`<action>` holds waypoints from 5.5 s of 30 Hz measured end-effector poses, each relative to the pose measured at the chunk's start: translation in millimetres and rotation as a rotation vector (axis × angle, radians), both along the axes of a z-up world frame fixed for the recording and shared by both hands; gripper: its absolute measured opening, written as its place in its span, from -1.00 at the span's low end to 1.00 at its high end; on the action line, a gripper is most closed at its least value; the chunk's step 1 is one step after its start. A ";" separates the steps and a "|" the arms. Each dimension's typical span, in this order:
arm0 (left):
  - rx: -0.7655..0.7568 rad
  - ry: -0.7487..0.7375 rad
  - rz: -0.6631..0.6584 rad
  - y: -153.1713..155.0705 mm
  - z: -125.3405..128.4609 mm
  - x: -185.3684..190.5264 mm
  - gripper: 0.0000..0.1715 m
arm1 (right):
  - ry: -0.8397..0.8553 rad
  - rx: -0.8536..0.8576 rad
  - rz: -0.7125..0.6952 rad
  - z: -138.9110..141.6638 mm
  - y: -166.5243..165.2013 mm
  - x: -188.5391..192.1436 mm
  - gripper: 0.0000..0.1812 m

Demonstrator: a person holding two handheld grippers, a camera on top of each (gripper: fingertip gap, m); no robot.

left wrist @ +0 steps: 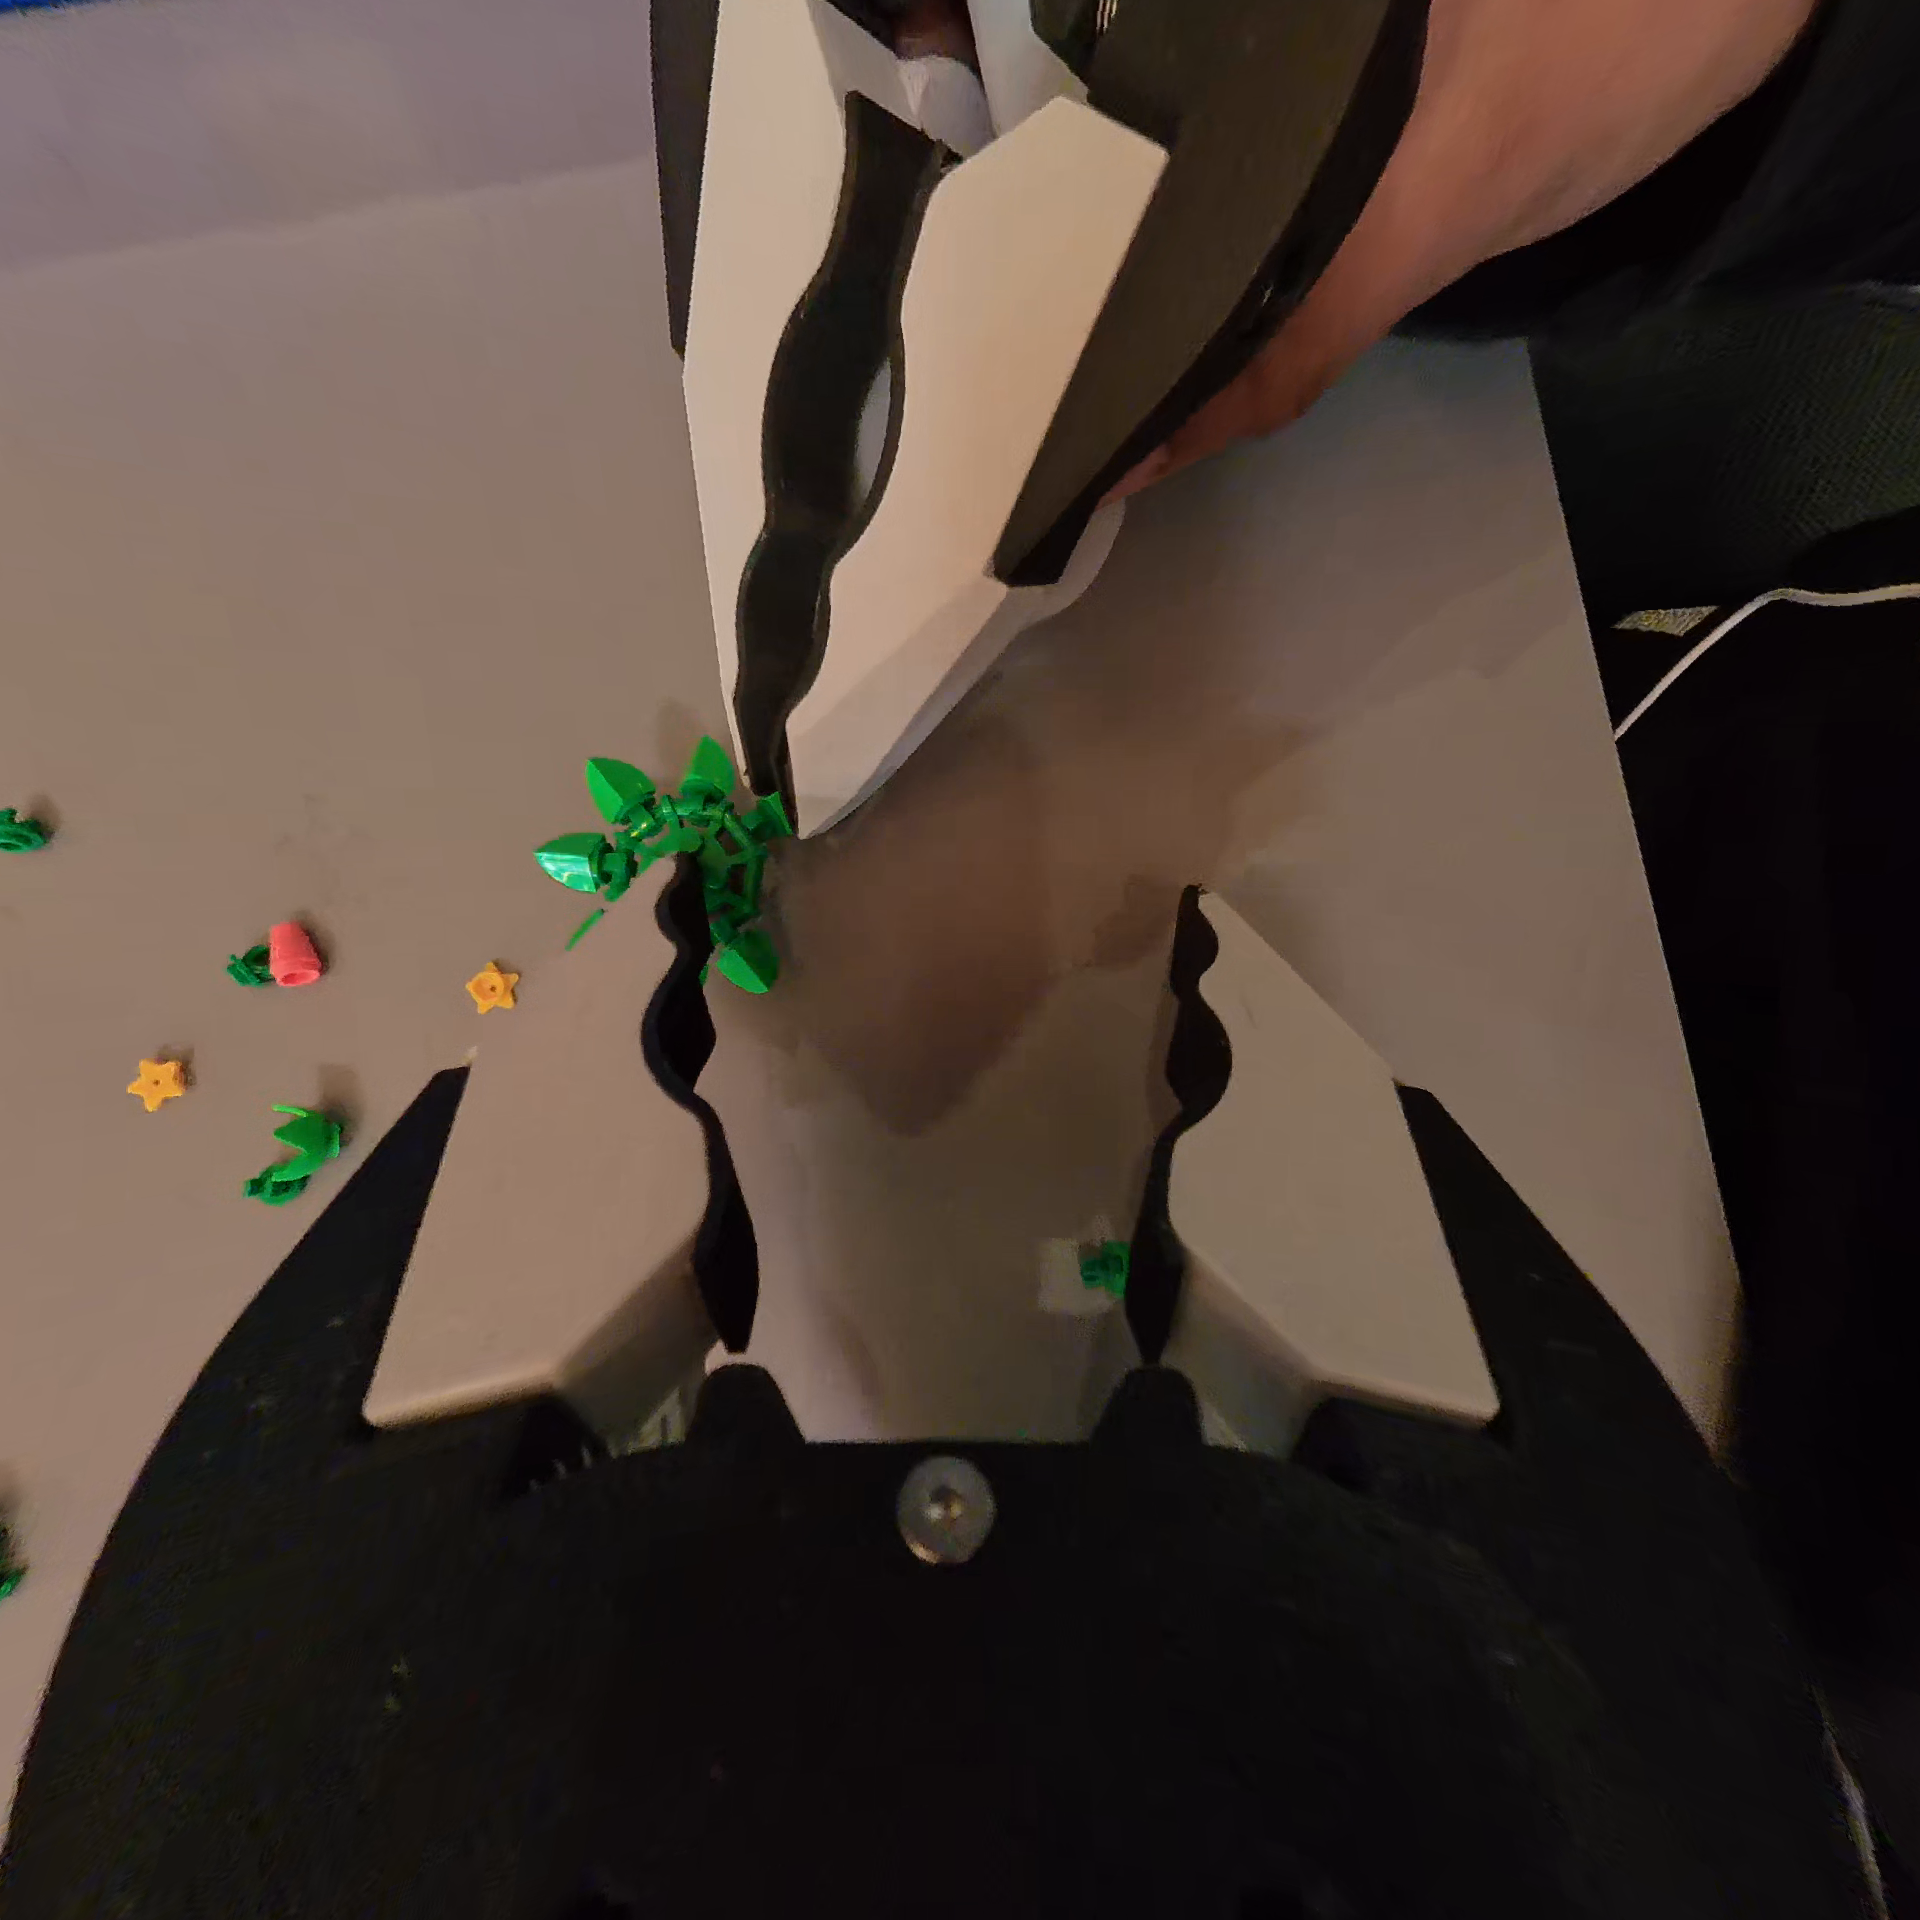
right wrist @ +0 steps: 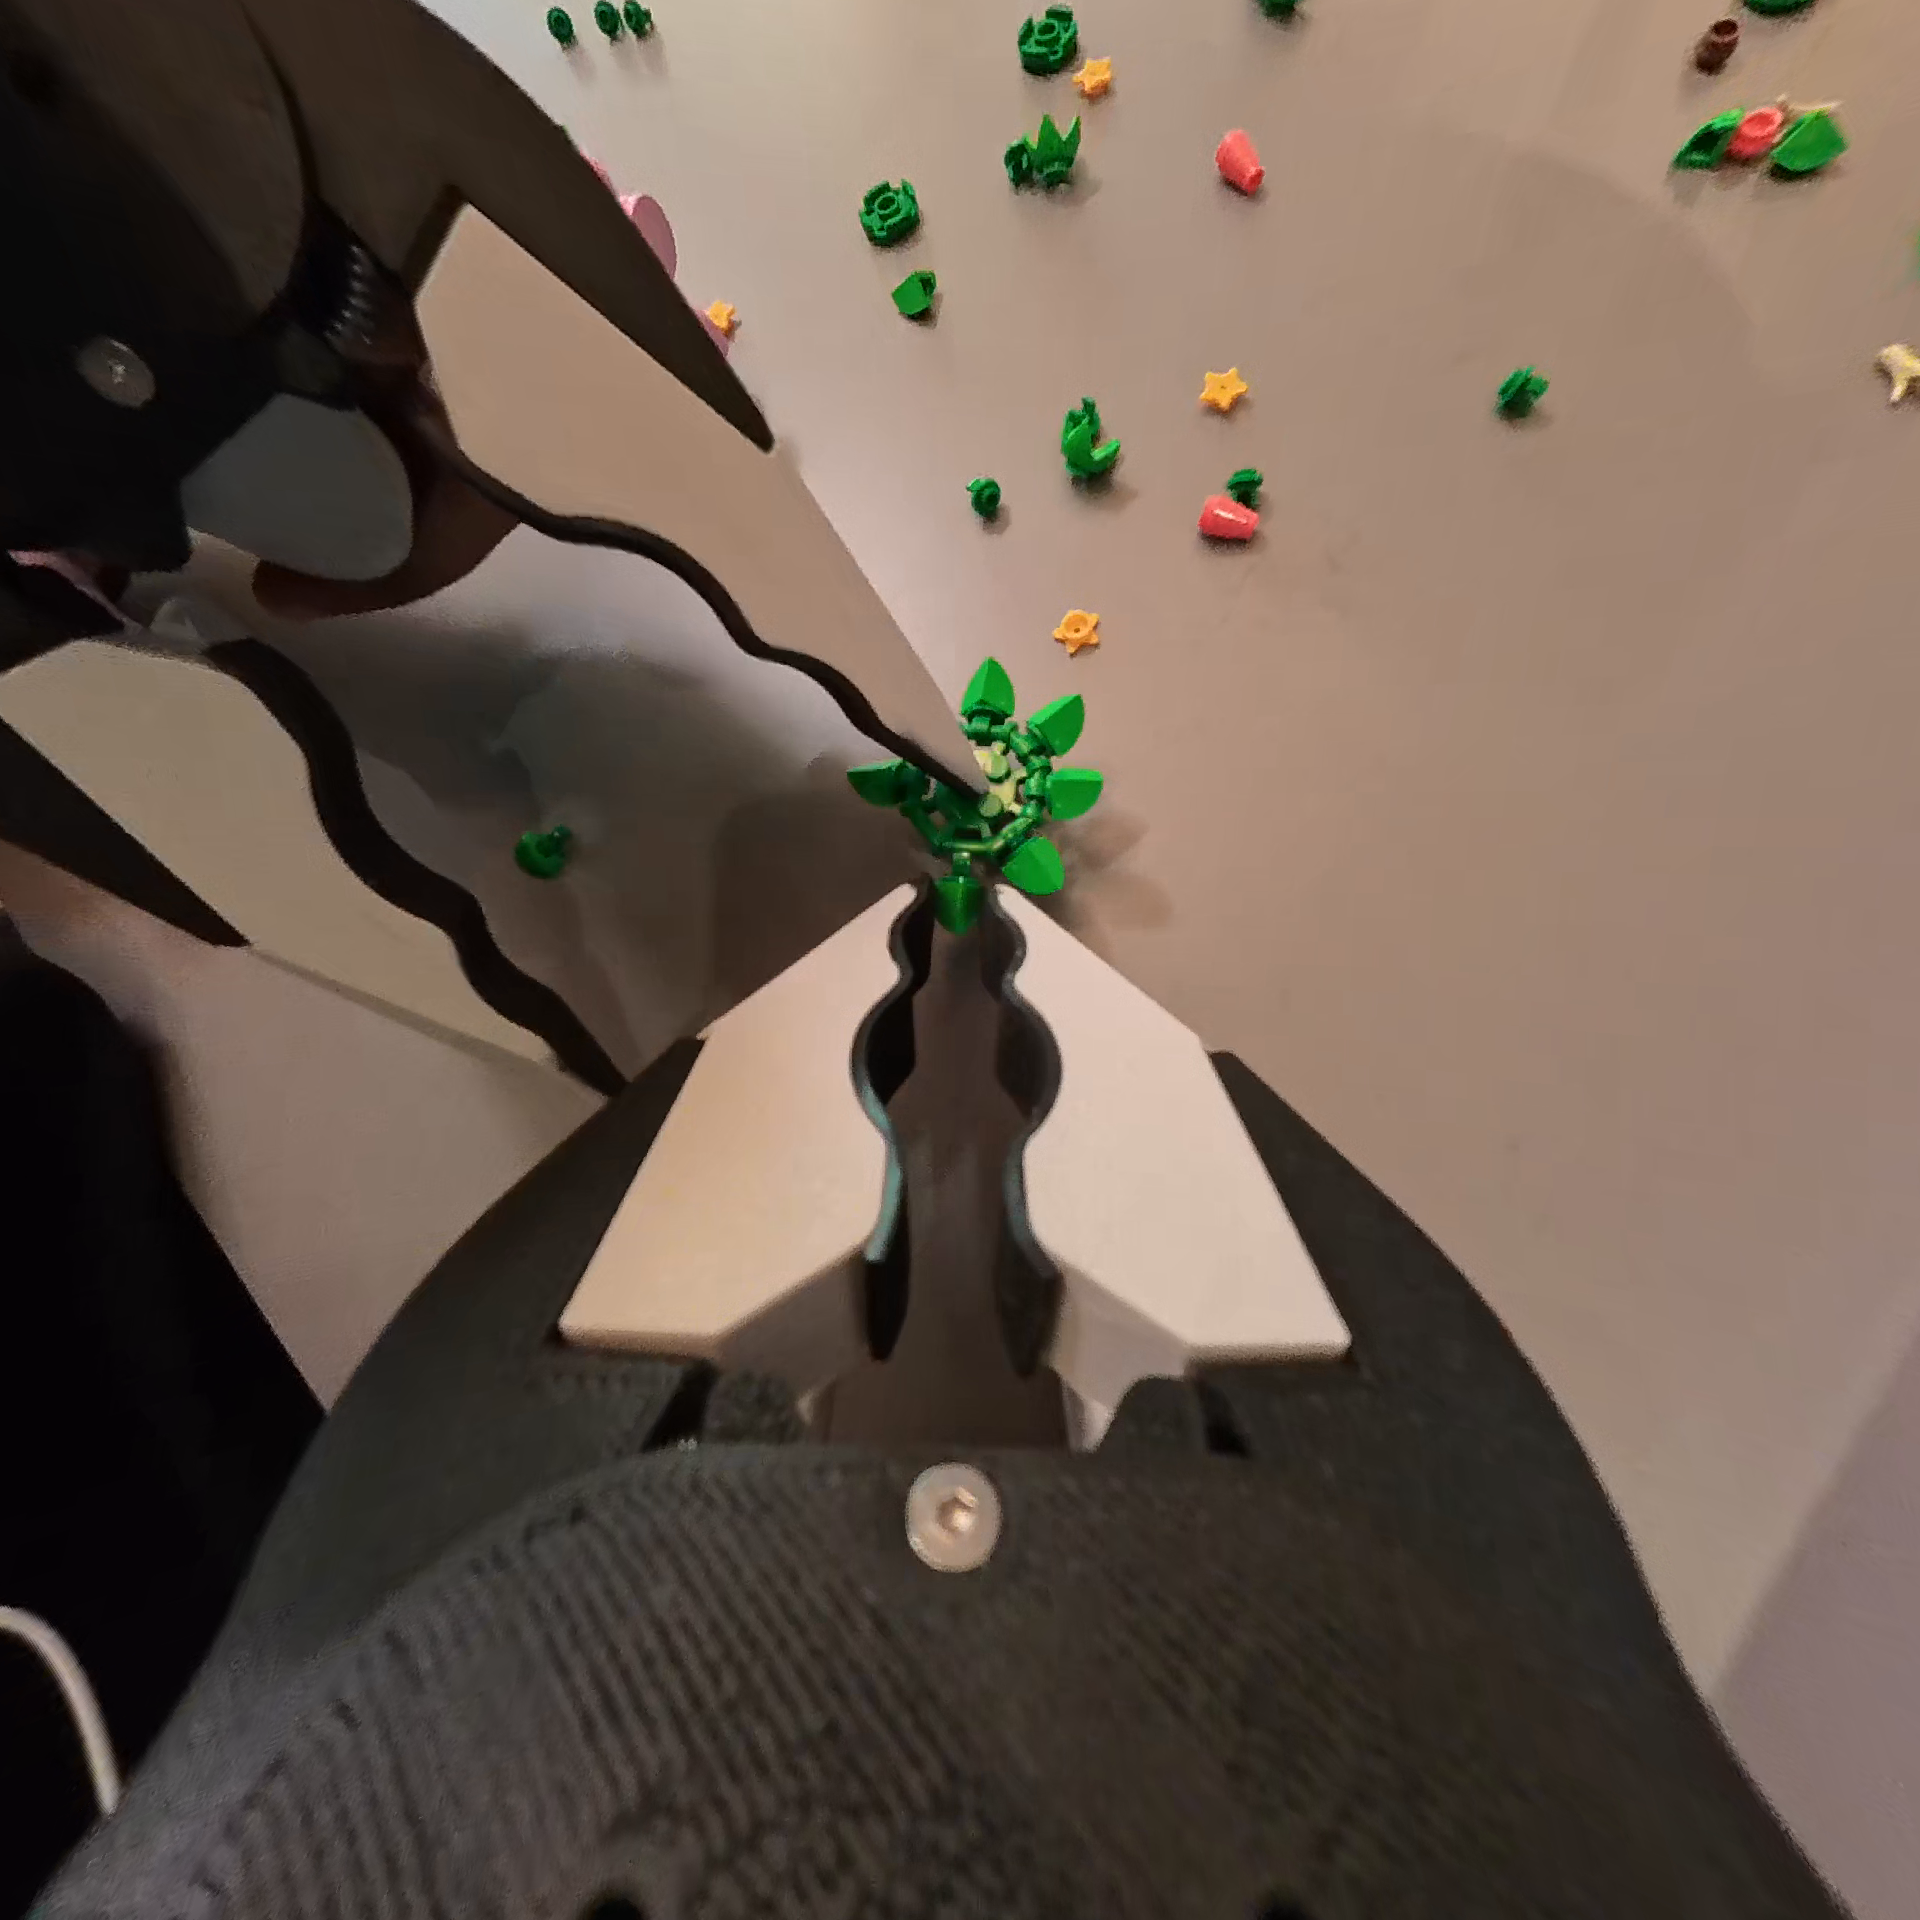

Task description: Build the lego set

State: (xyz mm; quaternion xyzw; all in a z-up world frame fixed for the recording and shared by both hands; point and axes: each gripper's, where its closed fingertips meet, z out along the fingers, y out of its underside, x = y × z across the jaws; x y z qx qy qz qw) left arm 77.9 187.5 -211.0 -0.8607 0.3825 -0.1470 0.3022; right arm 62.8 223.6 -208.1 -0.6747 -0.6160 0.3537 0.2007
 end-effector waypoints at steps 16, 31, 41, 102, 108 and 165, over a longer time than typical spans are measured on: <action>-0.008 -0.036 0.025 2.2 1.4 -1.6 -0.05 | 0.027 0.100 -0.040 1.9 1.7 -1.4 -0.94; 0.040 0.024 0.026 4.4 -1.3 -2.6 -0.14 | 0.107 0.085 -0.115 8.4 2.8 7.5 -1.00; 0.019 -0.032 0.030 3.3 1.8 1.1 -0.06 | 0.255 0.075 -0.128 64.5 27.8 81.6 -0.82; 0.112 0.011 -0.037 4.0 -2.4 -6.0 -0.19 | -0.113 0.098 0.373 1.1 -8.5 -5.1 -0.91; 0.108 -0.002 -0.030 4.6 -1.9 -6.8 -0.21 | -0.112 0.103 0.365 0.5 -8.0 -5.5 -0.91; -0.214 -0.923 0.109 -3.5 77.6 13.9 -0.86 | 0.310 0.608 0.485 73.4 -39.7 12.4 -0.94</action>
